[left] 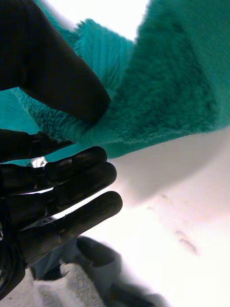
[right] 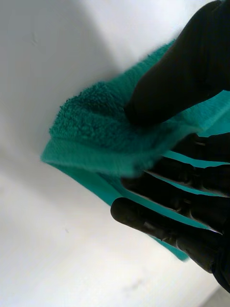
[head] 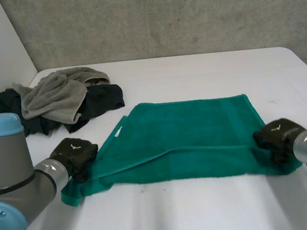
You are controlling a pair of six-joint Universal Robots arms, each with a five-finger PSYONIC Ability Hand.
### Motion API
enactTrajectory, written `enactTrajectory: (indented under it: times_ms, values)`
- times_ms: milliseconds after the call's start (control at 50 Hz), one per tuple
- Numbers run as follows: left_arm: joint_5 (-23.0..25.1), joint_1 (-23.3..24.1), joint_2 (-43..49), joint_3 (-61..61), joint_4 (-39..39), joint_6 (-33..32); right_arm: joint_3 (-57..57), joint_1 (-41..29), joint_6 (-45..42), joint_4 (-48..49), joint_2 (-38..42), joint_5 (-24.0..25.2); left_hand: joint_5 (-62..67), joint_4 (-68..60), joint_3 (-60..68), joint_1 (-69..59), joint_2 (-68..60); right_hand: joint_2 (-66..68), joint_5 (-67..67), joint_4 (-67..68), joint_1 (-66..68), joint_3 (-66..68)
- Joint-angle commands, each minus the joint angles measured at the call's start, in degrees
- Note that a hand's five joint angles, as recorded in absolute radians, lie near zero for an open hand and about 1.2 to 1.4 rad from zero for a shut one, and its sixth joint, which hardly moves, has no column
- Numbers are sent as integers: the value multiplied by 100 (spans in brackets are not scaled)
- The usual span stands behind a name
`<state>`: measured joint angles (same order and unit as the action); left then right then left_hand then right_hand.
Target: Fold the laundry.
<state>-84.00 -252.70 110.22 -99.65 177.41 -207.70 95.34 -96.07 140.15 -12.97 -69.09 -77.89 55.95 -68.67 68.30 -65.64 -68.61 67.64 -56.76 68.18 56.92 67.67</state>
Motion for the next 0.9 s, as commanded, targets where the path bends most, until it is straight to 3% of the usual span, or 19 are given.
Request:
enactTrajectory:
  times_ms: [20, 60, 160, 300, 420, 580, 680, 800, 900]
  values:
    - [68, 19, -1395, 261, -883, 1, -393, 88, -119, -266, -1535, 300, 1405, -1133, 1170, -1436, -1139, 1236, -1324, 1182, 2308, 1233]
    - [68, 19, -1809, 428, -989, 19, -770, 123, -163, -530, -2054, 441, 1405, -1133, 1170, -1436, -1139, 1236, -1324, 1182, 2308, 1233]
    - [77, 1, -2890, 1130, -1033, 107, -1684, 159, -155, -1233, -2495, 617, 1405, -1133, 1170, -1436, -1139, 1236, -1324, 1182, 2308, 1233]
    - [68, 19, -3094, 1580, -1051, 247, -2450, 150, -181, -1919, -2583, 793, 1405, -1133, 1170, -1436, -1139, 1236, -1324, 1182, 2308, 1233]
    - [68, 27, -2287, 1676, -1016, 239, -2415, 150, -295, -1893, -2162, 767, 1405, -1133, 1170, -1436, -1139, 1236, -1324, 1182, 2308, 1233]
    - [7, 194, -415, 2361, -805, 203, -2582, 62, -603, -1797, -571, 469, 1405, -1133, 1170, -1436, -1139, 1236, -1324, 1182, 2308, 1233]
    - [-186, 229, 578, 3169, -401, 177, -2994, -183, -410, -814, 290, -129, 1405, -1133, 1170, -1436, -1139, 1236, -1324, 1182, 2308, 1233]
    - [-345, 361, 1511, 4664, 644, -25, -3732, -562, -24, 828, 800, -613, 1405, -1133, 1170, -1436, -1139, 1236, -1324, 1182, 2308, 1233]
    - [-336, 414, 1679, 5622, 1961, -87, -4488, -606, 617, 3197, 985, -675, 1405, -1133, 1170, -1436, -1139, 1236, -1324, 1182, 2308, 1233]
